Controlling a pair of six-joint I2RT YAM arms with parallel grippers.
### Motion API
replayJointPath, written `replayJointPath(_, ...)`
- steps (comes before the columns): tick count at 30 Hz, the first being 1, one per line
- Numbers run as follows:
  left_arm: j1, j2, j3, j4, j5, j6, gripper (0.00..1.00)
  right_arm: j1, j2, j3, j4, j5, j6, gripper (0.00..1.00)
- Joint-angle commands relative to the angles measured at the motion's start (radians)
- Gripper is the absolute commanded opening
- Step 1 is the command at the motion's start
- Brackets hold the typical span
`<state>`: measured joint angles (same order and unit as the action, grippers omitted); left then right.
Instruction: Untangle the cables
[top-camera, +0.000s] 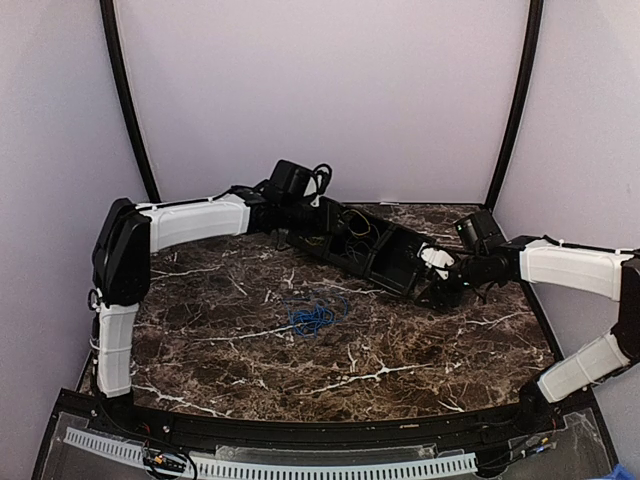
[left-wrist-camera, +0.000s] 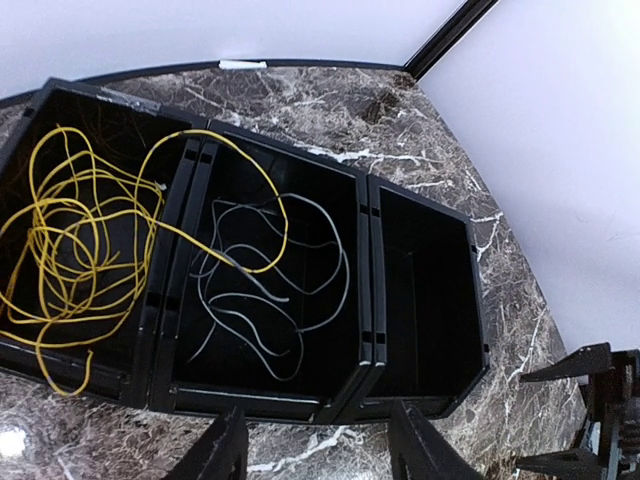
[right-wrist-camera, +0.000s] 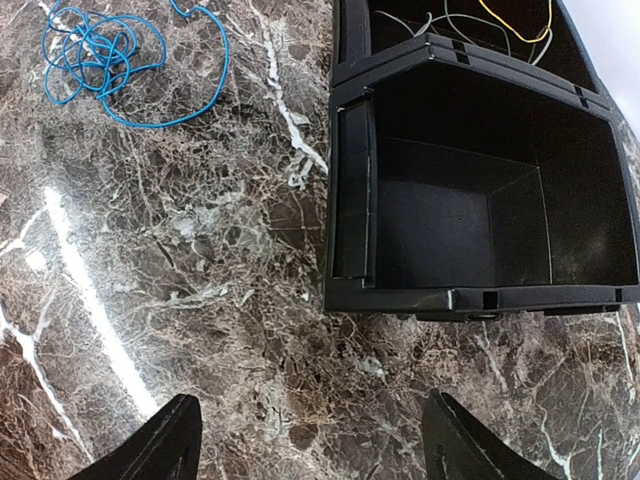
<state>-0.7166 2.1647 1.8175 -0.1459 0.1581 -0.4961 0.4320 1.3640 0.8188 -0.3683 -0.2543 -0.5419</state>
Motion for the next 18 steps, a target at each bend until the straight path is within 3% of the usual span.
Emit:
replayJointPath(1,-0.003,-0.164,-0.123,0.026,-0.06,0.063,0.51,-0.005,0.001,0.011,0.003,-0.01,-0.004,0.78)
replayJointPath(4,-0.002,-0.234,-0.234,0.054,-0.134,0.134,0.51,-0.004,0.002,0.012,0.004,-0.012,-0.002,0.78)
replayJointPath(12,-0.002,-0.444,-0.505,0.108,-0.137,0.351,0.5,-0.005,-0.011,0.023,0.022,0.003,-0.002,0.78)
replayJointPath(15,0.0,-0.436,-0.531,0.127,-0.138,0.448,0.51,-0.004,-0.008,0.043,0.03,0.0,-0.004,0.78)
replayJointPath(18,0.011,-0.34,-0.427,0.07,-0.2,0.522,0.48,-0.003,0.0,0.074,0.024,-0.006,-0.007,0.77)
